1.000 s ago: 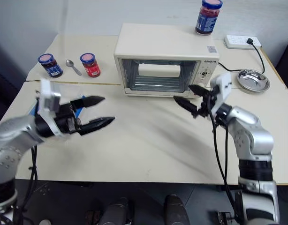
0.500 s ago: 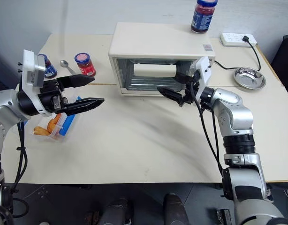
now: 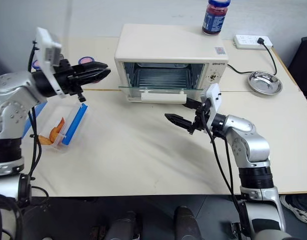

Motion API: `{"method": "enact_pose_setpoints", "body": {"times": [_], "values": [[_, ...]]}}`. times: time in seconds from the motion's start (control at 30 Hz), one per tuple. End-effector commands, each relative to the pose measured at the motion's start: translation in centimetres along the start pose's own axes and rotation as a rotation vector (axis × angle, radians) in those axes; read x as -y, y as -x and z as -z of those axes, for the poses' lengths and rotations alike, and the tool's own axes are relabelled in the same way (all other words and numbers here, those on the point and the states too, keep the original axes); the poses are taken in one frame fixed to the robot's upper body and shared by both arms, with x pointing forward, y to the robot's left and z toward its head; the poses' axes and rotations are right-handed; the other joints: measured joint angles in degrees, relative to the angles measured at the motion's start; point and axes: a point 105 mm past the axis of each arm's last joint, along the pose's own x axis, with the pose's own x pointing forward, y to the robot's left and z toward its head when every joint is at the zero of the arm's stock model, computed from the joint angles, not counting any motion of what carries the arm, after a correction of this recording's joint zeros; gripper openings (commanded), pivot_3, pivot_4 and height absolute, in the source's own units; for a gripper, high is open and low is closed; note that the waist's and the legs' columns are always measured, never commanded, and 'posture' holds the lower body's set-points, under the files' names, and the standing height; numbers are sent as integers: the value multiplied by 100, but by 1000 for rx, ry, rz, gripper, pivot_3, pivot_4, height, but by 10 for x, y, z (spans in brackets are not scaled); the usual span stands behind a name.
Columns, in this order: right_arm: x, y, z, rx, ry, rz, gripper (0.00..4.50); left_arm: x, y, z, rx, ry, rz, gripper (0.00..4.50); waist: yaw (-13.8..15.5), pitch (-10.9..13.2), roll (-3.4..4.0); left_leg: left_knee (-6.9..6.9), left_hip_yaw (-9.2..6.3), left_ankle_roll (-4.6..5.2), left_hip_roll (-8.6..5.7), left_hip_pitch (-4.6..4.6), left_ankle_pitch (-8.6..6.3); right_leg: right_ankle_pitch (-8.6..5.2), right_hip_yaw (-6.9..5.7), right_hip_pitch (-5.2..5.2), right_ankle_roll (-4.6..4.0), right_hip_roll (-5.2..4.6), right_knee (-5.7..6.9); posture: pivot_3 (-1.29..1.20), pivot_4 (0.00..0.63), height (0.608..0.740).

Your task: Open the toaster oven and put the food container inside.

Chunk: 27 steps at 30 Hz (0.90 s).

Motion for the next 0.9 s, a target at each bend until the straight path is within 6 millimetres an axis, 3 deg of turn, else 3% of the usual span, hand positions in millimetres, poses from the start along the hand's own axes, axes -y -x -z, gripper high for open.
{"method": "enact_pose_setpoints", "body": {"times": [0.03,0.27,0.47,0.73,0.9], "values": [[-14,-1,-11,65,25,-34,4500,-9,-19,5,-37,-69,-3,26,5,0,0,2,0,0,0,-1,0,0,-1,0,0,1,0,0,150,740],[-17,4,-10,71,19,-1,4500,-1,-49,19,-40,-66,92,26,-14,0,0,-2,1,0,0,-4,0,0,-4,-7,0,1,-1,0,150,740],[-11,17,-9,55,37,81,4500,6,-49,29,-62,-68,157,26,-1,0,0,0,1,0,0,-5,0,0,-4,-6,0,-1,0,0,150,740],[-3,66,-7,-45,85,224,4500,23,-43,46,-95,-65,220,26,35,0,0,13,-2,2,-2,-5,-1,1,-2,0,1,-3,5,0,150,740],[-14,99,-9,-114,76,248,4500,41,-42,61,-125,-51,251,26,119,0,0,18,-2,2,-1,-5,-1,1,1,0,1,-3,9,0,150,740]]}}
